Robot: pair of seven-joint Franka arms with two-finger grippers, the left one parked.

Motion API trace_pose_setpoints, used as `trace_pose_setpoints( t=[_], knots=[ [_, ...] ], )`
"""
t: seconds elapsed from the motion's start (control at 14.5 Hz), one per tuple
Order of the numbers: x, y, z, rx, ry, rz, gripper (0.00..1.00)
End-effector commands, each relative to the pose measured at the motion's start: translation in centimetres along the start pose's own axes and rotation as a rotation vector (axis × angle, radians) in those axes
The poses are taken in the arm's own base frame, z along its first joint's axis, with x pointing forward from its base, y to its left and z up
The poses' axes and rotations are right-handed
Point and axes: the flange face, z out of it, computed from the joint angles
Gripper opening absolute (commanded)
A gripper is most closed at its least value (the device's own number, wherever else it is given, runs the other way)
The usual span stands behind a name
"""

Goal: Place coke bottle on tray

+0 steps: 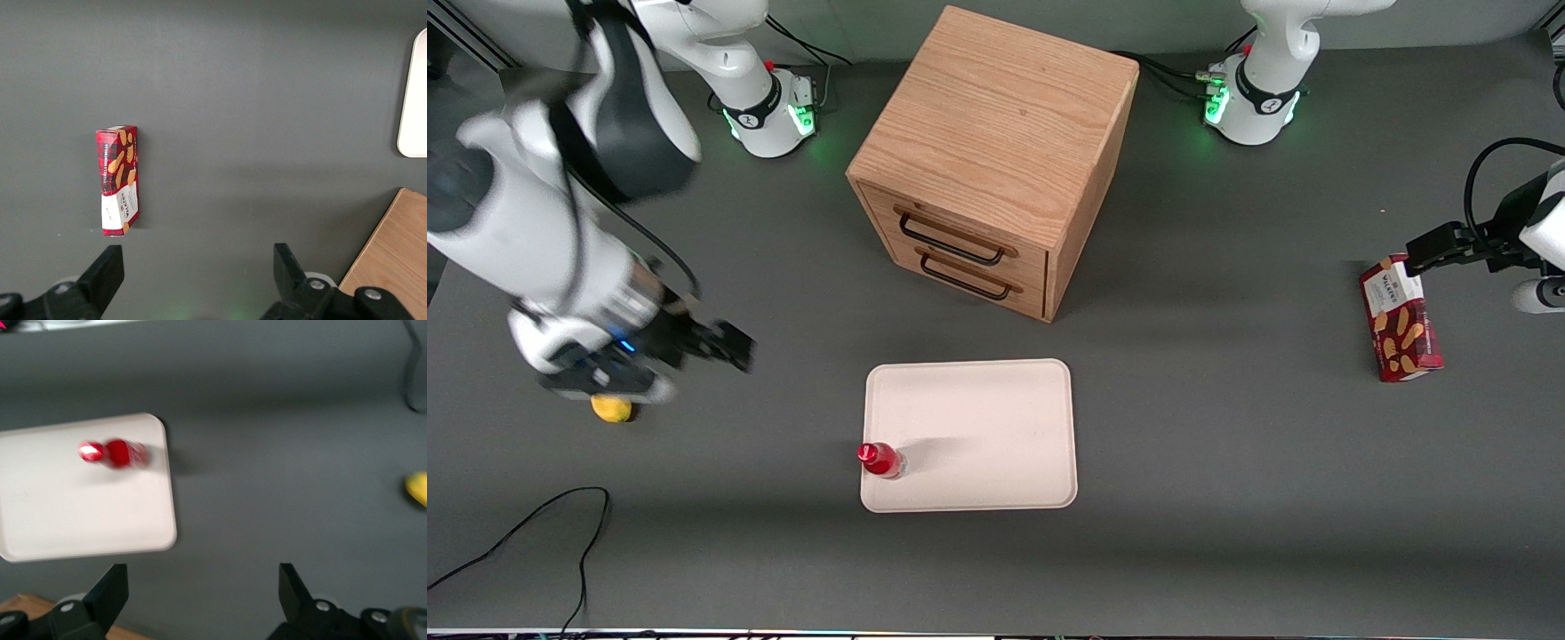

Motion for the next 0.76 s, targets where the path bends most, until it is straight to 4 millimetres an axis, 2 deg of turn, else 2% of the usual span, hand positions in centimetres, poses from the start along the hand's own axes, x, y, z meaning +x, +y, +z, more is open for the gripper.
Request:
trace_pose_setpoints(
  t=[0.0,0.14,0.41,0.55,0.69],
  knots=[
    [-5.7,5.3,-2.1,0.028,-0.013,-0.027,1.00],
    [-7.4,8.0,-3.8,0.052,-0.028,-0.034,1.00],
    [-7.9,8.5,-7.4,0.034,-0.073,-0.037,1.00],
    [-7.7,9.8,-8.0,0.028,-0.101,-0.022,1.00],
    [-7.3,10.2,-8.0,0.031,-0.102,-0.059,1.00]
  ],
)
